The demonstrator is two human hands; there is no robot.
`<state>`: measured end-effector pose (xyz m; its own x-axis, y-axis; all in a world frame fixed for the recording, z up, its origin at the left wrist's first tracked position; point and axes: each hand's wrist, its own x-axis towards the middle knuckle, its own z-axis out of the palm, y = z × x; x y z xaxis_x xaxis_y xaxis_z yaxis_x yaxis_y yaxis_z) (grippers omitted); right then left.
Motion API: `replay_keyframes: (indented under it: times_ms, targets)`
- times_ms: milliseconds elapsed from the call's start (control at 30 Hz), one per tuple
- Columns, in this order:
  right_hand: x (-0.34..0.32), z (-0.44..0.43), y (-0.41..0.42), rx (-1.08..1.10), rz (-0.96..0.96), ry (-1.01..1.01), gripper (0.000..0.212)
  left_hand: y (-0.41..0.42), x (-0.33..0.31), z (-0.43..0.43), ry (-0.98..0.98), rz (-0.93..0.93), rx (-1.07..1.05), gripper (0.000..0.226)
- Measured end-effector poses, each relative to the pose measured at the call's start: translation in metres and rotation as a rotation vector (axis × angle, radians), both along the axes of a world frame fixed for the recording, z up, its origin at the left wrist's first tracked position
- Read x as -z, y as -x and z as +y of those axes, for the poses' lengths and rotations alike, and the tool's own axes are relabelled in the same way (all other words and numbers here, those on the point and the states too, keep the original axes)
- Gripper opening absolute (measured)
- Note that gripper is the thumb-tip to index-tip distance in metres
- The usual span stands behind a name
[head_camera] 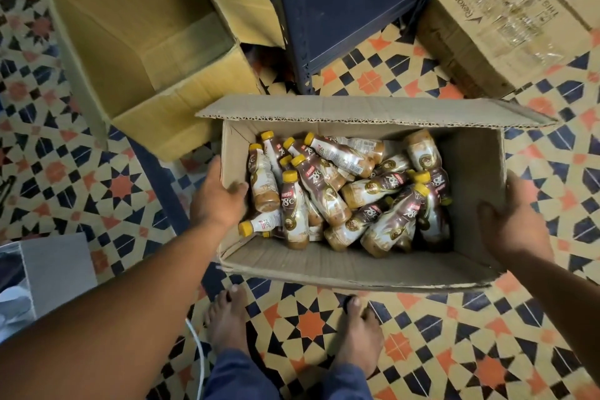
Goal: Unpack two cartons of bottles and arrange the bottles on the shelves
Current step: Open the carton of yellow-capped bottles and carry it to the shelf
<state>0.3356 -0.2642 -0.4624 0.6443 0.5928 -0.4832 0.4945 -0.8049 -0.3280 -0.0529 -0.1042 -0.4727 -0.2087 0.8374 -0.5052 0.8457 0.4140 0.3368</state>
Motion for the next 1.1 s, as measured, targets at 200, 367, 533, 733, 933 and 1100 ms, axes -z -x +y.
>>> replay_keyframes:
  times_ms: [200,367,533,733,933,1100]
  targets:
    - [0.004,0.007,-0.004,0.085,0.069,-0.078,0.057,0.009,0.009,0.018,0.060,0.072,0.093,0.024]
    - [-0.023,0.000,-0.005,0.095,0.080,-0.051,0.059,0.026,-0.012,0.010,0.088,0.088,0.126,0.026]
    - [-0.074,-0.014,0.010,0.070,0.120,-0.015,0.057,0.046,-0.059,-0.014,0.109,0.071,0.105,0.022]
    - [-0.160,-0.019,0.042,0.039,0.166,0.044,0.064,0.079,-0.143,-0.041,0.142,0.090,0.091,0.018]
    - [-0.265,-0.002,0.077,-0.122,0.111,0.024,0.064,0.129,-0.255,-0.055,0.162,0.165,0.051,0.021]
    - [-0.375,0.028,0.112,-0.205,0.112,0.002,0.072,0.180,-0.374,-0.061,0.134,0.163,0.036,0.019]
